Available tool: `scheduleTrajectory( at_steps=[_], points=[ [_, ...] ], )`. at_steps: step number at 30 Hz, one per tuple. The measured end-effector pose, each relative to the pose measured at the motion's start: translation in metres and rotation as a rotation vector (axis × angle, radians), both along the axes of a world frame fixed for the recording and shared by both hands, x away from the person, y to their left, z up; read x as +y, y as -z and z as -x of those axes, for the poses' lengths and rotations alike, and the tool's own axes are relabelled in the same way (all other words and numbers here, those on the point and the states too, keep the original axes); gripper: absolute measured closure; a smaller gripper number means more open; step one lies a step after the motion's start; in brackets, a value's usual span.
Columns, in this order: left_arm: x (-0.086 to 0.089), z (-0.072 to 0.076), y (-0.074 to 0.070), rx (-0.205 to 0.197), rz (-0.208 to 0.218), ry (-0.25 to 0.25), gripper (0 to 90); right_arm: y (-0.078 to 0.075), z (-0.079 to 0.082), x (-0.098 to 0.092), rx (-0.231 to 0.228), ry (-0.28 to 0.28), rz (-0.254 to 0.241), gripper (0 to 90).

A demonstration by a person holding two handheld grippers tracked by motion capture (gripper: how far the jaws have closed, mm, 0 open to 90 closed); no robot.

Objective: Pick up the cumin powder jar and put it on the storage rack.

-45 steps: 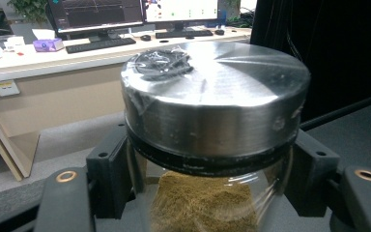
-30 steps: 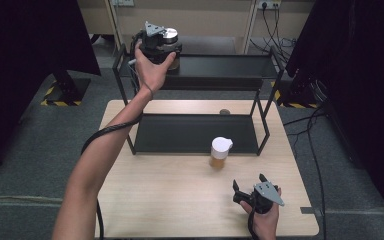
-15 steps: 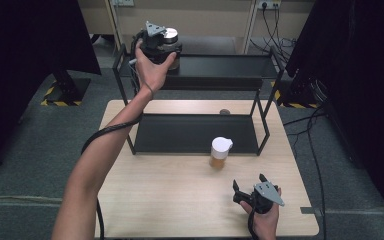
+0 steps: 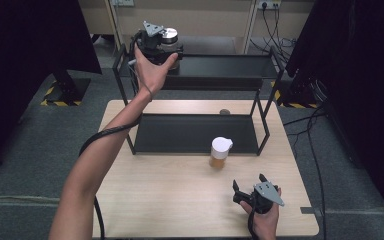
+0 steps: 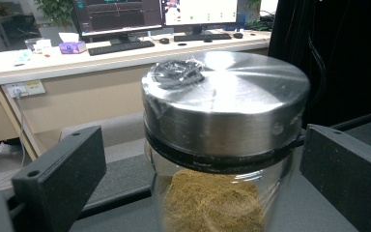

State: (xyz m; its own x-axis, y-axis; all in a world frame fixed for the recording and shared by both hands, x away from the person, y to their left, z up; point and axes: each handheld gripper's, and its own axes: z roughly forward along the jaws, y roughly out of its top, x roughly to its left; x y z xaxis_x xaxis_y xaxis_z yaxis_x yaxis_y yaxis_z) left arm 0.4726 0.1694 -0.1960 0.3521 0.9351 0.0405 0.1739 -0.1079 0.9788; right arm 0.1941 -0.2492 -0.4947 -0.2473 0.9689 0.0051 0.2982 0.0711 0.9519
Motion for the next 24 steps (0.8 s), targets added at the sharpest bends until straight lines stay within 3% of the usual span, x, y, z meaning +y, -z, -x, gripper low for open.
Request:
scheduleTrajectory(
  at_steps=[11, 24],
  points=[
    [-0.003, 0.011, 0.000, -0.023, -0.039, 0.001, 1.0, 0.000, 0.000, 0.000, 0.002, -0.001, -0.002, 1.0],
    [-0.003, 0.028, -0.003, -0.039, -0.039, 0.005, 1.0, 0.000, 0.000, 0.000, -0.001, 0.002, 0.002, 1.0]
  ],
)
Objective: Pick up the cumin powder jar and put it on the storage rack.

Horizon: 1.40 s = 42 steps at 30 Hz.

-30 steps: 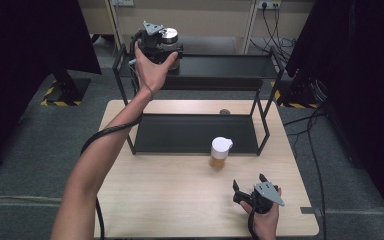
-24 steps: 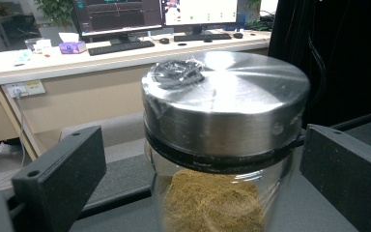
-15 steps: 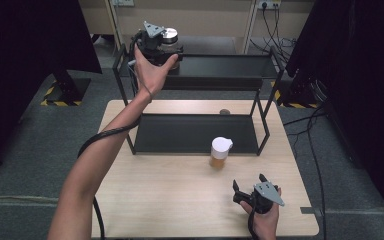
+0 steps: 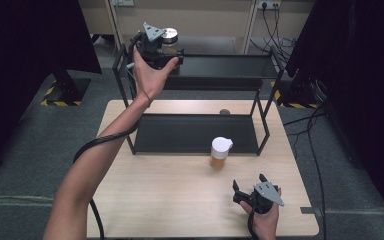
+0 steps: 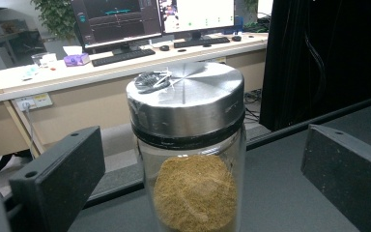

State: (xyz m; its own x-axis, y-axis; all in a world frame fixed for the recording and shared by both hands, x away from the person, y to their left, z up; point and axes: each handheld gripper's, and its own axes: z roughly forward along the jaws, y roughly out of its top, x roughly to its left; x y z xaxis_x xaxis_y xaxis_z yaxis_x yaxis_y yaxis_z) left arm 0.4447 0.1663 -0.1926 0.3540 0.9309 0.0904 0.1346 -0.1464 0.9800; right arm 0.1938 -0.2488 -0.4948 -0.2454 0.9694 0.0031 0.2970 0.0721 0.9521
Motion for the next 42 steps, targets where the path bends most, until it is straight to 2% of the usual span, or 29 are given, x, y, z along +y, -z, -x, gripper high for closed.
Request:
scheduleTrajectory(
  at_steps=[10, 18, 22, 32, 36, 42],
  points=[
    [0.006, 0.007, 0.005, 0.009, 0.020, -0.006, 1.1, 0.000, 0.000, 0.001, 0.000, -0.001, 0.003, 1.0],
    [0.008, 0.018, 0.012, -0.006, 0.022, 0.006, 1.1, 0.000, 0.001, 0.001, -0.003, -0.001, 0.007, 1.0],
    [0.010, 0.023, 0.017, 0.000, 0.021, 0.020, 1.2, 0.000, 0.000, 0.001, -0.005, -0.002, 0.010, 1.0],
    [0.014, 0.039, 0.038, -0.029, 0.028, 0.027, 1.3, 0.000, 0.000, 0.001, -0.005, -0.004, 0.014, 1.0],
    [0.019, 0.045, 0.046, -0.020, 0.046, 0.044, 1.3, 0.000, 0.000, 0.001, -0.005, -0.005, 0.015, 1.0],
    [0.023, 0.054, 0.059, -0.032, 0.044, 0.055, 1.3, 0.000, 0.000, 0.001, -0.005, -0.004, 0.016, 1.0]
  ],
)
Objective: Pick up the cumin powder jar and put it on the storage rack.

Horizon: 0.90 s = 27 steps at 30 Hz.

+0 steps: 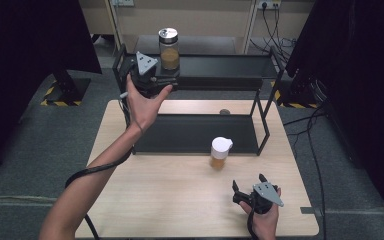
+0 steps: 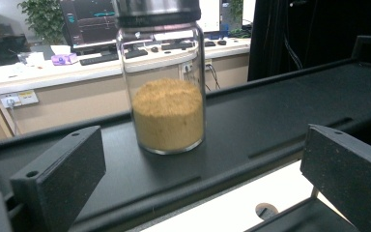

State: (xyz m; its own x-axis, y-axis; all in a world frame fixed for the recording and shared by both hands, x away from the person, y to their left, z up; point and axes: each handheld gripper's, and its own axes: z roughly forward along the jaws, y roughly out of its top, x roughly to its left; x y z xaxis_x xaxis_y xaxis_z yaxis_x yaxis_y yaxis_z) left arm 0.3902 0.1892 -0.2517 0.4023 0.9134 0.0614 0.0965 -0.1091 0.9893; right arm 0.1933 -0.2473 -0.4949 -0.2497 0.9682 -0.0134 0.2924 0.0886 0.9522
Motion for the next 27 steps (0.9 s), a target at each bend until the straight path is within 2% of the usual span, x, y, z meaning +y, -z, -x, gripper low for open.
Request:
scheduleTrajectory(
  at_steps=[7, 18, 21, 27],
  points=[
    [0.003, 0.011, 0.015, -0.005, 0.005, 0.019, 1.2, 0.000, 0.000, 0.001, -0.001, 0.002, 0.001, 1.0],
    [0.005, 0.029, 0.053, -0.003, 0.017, 0.051, 1.1, 0.000, 0.000, 0.001, 0.001, -0.001, 0.000, 1.0],
    [0.004, 0.036, 0.064, -0.012, 0.014, 0.060, 1.0, 0.000, 0.000, 0.001, 0.001, -0.001, -0.001, 1.0],
    [0.003, 0.046, 0.077, -0.010, 0.008, 0.072, 1.0, 0.000, 0.000, 0.001, 0.000, 0.001, -0.001, 1.0]
  ],
)
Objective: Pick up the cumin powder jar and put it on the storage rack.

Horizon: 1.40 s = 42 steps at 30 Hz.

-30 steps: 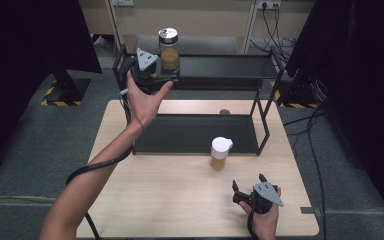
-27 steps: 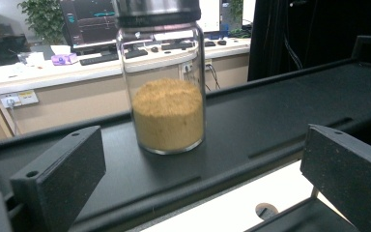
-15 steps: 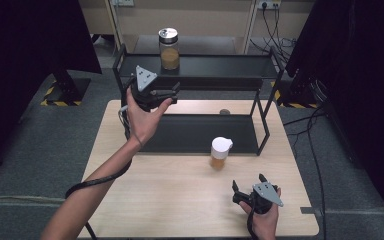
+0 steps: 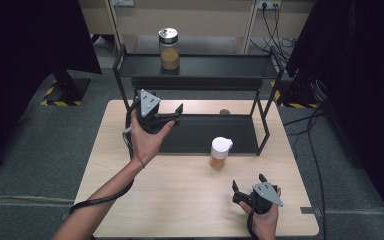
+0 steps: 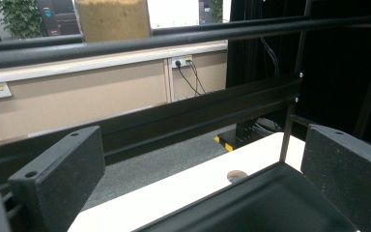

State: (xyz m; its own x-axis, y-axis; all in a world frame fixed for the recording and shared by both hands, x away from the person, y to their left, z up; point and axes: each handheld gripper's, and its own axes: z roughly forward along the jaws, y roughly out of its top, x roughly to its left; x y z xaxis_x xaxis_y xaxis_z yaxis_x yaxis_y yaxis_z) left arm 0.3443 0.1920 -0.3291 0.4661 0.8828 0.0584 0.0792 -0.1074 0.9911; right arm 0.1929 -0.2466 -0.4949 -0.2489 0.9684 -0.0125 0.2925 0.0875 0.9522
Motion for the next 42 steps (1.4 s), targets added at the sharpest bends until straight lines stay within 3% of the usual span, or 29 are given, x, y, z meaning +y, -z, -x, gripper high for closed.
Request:
scheduleTrajectory(
  at_steps=[15, 24, 33, 42],
  points=[
    [0.003, 0.022, 0.041, 0.029, 0.001, 0.036, 0.8, 0.000, 0.000, 0.000, -0.001, -0.003, 0.001, 1.0],
    [0.005, 0.030, 0.074, 0.104, -0.003, 0.040, 0.8, 0.000, 0.000, 0.000, -0.002, -0.002, -0.001, 0.9],
    [0.003, 0.043, 0.111, 0.116, -0.008, 0.061, 0.8, 0.000, 0.000, -0.001, -0.004, -0.006, 0.003, 1.0],
    [-0.001, 0.053, 0.141, 0.167, -0.002, 0.050, 0.6, 0.000, 0.000, -0.001, -0.004, -0.006, 0.003, 0.9]
  ],
)
